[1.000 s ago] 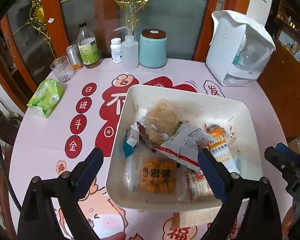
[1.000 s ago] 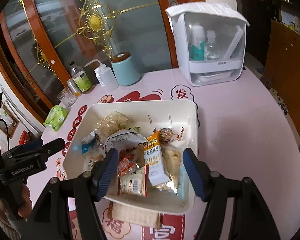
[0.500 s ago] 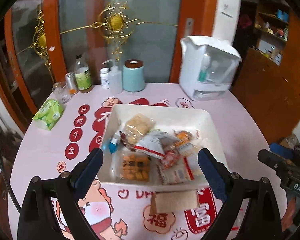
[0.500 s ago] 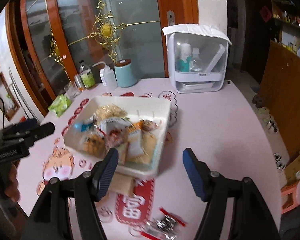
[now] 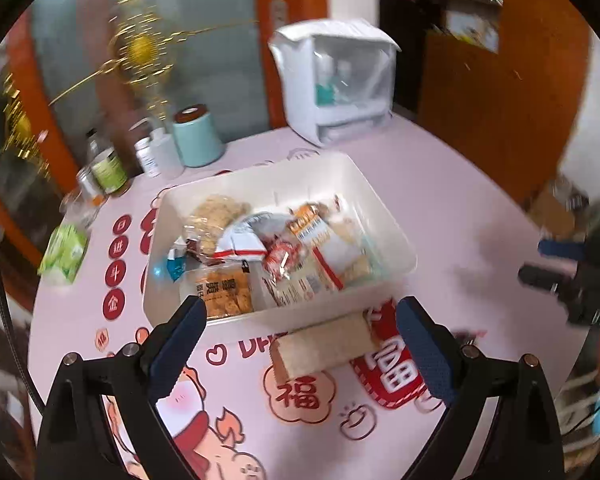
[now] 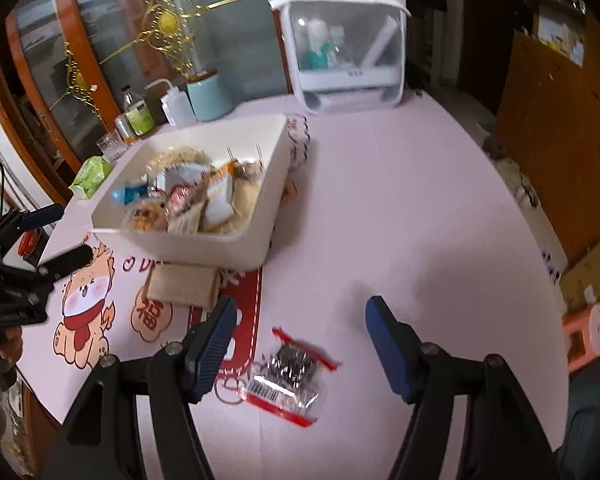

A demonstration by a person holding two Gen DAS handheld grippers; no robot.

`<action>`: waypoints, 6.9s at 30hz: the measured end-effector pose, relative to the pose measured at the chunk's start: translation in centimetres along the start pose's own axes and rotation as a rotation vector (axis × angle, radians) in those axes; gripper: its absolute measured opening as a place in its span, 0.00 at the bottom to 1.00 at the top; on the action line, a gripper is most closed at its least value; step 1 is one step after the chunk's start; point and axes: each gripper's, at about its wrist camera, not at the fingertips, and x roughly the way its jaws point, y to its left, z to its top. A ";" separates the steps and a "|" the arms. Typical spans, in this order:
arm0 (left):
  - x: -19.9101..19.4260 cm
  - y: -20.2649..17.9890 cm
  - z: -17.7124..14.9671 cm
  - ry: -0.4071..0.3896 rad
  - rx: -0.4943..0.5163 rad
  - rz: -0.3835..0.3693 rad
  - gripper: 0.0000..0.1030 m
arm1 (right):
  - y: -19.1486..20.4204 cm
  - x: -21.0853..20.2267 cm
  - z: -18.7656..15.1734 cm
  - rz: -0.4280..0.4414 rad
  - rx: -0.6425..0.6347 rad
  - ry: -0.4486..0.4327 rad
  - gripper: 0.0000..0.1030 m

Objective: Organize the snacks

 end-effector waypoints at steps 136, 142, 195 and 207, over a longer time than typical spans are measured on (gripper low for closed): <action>-0.8 6.5 8.8 -0.035 -0.100 0.064 0.57 | 12.7 1.2 13.8 -0.004 -0.038 -0.202 0.43; 3.4 9.3 10.0 0.010 -0.218 0.092 0.57 | 13.0 5.3 15.7 -0.008 -0.053 -0.142 0.44; -11.9 2.9 -6.2 0.087 -0.363 0.166 0.88 | 13.8 -9.4 -1.5 0.103 -0.058 -0.061 0.64; -14.6 1.9 -7.2 0.072 -0.372 0.236 0.88 | 15.0 -11.4 -1.8 0.076 -0.093 -0.111 0.64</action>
